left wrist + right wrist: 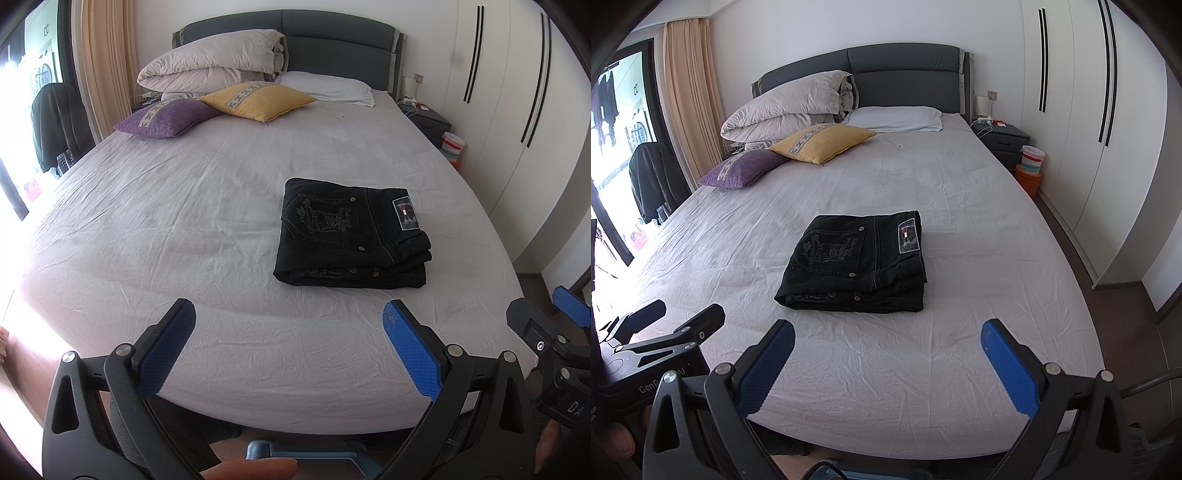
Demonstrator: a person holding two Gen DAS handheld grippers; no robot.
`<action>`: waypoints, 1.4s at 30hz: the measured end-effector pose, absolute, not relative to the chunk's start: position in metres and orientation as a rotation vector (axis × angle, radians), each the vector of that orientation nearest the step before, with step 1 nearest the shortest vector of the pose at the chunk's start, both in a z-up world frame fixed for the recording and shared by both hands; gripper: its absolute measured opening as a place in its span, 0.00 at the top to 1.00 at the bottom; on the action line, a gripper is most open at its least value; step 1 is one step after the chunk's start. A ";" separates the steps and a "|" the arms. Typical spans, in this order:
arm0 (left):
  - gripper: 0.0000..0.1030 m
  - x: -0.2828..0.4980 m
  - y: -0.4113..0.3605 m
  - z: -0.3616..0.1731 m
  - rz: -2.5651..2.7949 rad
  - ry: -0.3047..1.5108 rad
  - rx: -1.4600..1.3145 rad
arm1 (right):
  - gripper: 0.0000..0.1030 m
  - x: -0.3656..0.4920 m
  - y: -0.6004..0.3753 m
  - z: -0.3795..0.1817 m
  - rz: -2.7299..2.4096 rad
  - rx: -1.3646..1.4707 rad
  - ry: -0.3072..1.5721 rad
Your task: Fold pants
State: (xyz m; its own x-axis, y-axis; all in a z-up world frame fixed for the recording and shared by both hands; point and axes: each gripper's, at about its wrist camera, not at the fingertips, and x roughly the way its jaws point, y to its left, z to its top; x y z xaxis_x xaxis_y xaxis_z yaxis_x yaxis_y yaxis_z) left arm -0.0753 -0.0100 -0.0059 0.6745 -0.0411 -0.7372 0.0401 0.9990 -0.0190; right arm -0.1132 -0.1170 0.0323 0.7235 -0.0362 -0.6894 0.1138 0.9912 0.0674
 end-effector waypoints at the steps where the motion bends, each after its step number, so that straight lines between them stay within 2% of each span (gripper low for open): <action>1: 0.00 -0.075 -0.010 -0.006 -0.045 0.829 -0.001 | 0.00 -0.113 -0.117 0.032 -0.083 0.107 0.757; 42: 0.00 -0.079 -0.010 -0.011 -0.047 0.835 -0.005 | 0.00 -0.110 -0.119 0.036 -0.081 0.107 0.761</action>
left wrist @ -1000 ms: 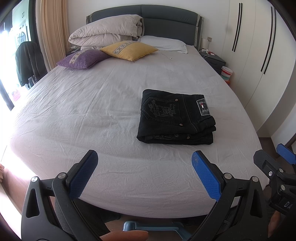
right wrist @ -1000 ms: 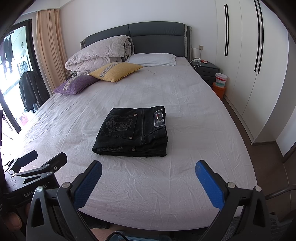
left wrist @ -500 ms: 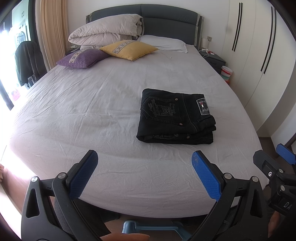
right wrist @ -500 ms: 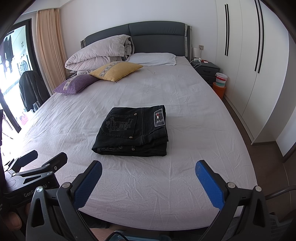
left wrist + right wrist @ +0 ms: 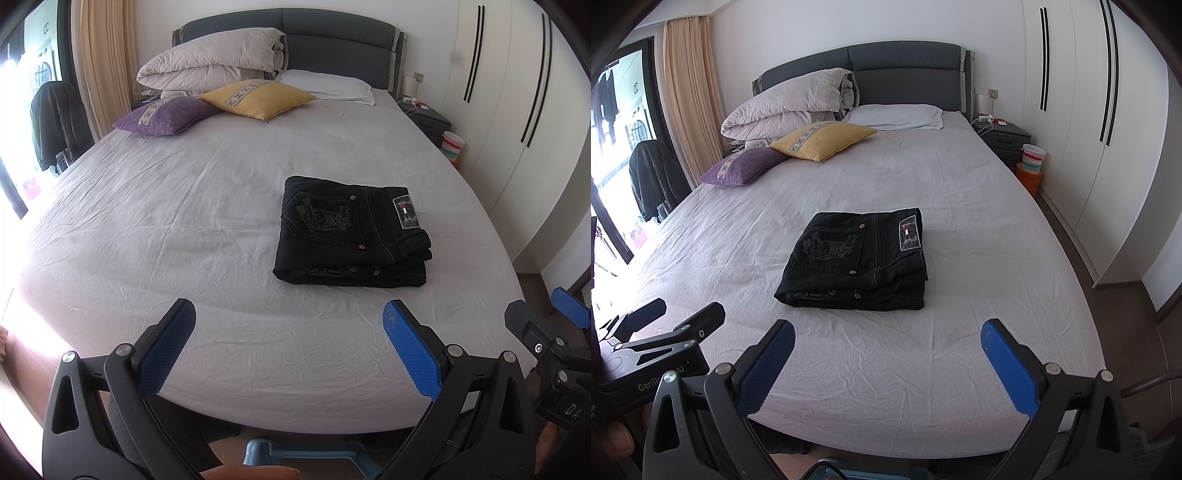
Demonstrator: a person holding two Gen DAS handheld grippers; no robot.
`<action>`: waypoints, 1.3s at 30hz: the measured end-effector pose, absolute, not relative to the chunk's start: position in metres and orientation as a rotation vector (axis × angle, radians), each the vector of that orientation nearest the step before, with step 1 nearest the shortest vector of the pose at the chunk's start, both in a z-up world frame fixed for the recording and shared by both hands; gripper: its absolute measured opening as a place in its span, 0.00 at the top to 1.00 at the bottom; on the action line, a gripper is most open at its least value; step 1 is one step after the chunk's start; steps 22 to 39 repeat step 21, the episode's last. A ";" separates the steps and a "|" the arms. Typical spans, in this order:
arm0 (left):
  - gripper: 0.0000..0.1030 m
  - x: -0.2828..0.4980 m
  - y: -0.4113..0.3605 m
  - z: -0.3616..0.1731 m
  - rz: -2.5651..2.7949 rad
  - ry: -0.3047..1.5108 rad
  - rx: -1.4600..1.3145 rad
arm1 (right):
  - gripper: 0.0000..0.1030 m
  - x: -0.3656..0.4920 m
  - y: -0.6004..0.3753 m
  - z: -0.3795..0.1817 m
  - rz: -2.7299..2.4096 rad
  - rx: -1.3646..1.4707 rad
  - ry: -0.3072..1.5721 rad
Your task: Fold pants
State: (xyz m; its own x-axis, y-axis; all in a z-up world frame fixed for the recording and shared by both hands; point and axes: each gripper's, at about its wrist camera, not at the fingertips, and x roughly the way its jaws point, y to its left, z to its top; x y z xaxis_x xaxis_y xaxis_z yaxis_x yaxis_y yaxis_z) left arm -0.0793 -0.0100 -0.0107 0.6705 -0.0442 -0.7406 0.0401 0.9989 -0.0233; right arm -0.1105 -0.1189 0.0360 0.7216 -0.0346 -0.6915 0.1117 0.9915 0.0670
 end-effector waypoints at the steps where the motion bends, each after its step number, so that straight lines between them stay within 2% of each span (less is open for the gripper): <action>1: 0.00 -0.079 -0.010 -0.010 -0.046 0.835 -0.005 | 0.00 -0.112 -0.118 0.035 -0.081 0.107 0.761; 39: 0.00 -0.079 -0.009 -0.012 -0.047 0.834 -0.006 | 0.00 -0.118 -0.117 0.029 -0.080 0.106 0.764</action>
